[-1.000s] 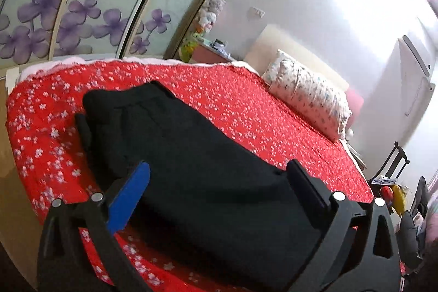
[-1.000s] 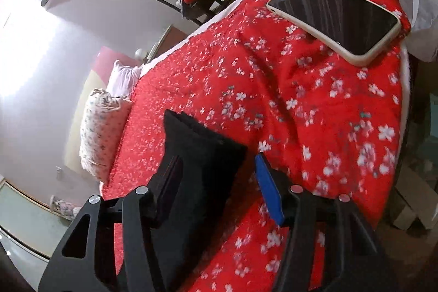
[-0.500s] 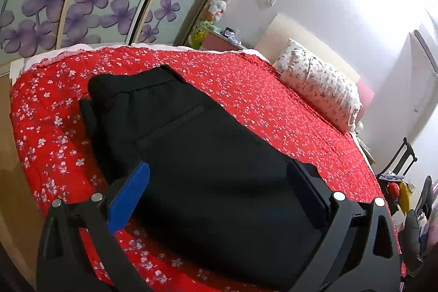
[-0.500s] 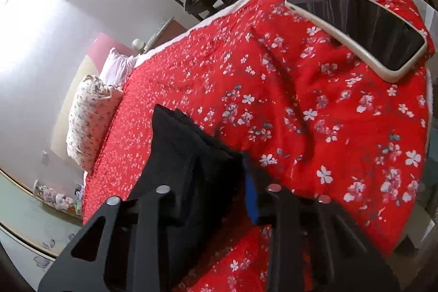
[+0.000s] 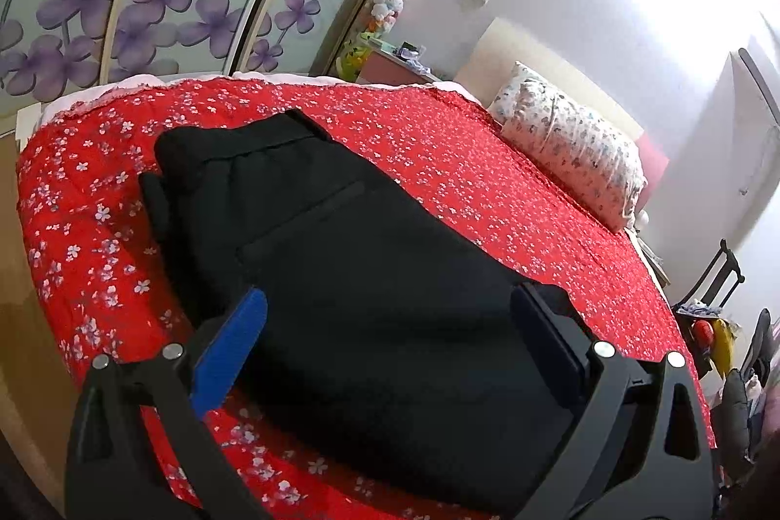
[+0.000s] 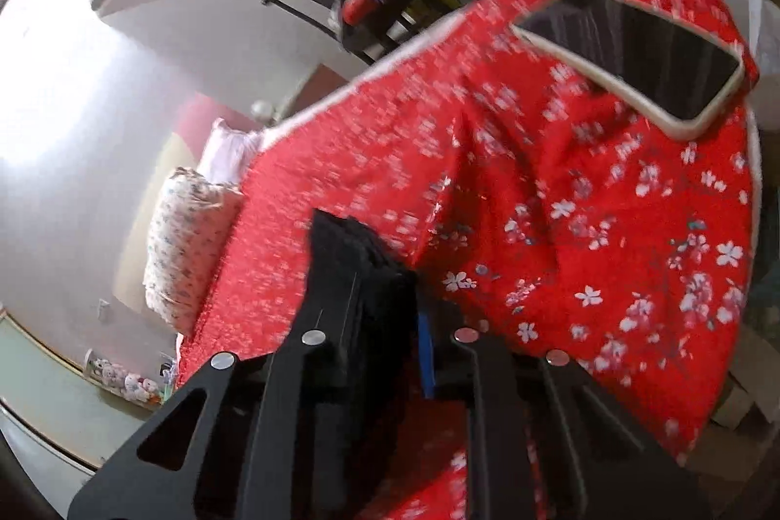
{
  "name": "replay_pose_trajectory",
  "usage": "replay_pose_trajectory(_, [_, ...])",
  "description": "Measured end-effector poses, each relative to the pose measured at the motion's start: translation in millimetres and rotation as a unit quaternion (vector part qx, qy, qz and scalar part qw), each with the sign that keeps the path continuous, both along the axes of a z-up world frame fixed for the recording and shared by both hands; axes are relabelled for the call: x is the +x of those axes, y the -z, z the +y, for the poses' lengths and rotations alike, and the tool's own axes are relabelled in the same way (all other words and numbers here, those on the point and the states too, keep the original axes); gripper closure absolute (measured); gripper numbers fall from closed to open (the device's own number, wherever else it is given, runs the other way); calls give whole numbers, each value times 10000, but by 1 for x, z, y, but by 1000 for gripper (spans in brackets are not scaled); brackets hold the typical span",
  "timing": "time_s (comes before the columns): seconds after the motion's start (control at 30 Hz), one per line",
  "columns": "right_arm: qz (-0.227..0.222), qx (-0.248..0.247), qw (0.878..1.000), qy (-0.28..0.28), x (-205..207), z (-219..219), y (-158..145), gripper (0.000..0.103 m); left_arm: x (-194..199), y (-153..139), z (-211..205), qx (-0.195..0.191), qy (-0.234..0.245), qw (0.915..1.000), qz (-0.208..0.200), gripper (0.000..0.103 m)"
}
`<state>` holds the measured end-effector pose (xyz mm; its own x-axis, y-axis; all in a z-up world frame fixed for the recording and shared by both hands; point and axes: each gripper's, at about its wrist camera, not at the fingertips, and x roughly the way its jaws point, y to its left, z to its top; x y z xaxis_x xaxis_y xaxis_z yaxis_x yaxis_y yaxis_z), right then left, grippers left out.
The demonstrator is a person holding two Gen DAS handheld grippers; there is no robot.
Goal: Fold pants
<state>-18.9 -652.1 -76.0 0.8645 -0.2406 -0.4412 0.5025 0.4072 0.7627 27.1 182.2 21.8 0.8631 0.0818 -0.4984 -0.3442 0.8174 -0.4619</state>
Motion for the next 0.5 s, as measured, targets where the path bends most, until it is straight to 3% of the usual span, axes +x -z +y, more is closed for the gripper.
replay_pose_trajectory(0.2, [-609,-1025,9910,-605,6,47,-47,87,-1,1,3,-45,-4,10000,-7,3])
replay_pose_trajectory(0.33, [-627,-1780,9716,-1428,31,107,-77,87,-2,1,3,-52,4,10000,-9,3])
replay_pose_trajectory(0.5, [-576,-2049,9424,-2581,75,195,-89,87,-2,3,4,-86,45,10000,-25,3])
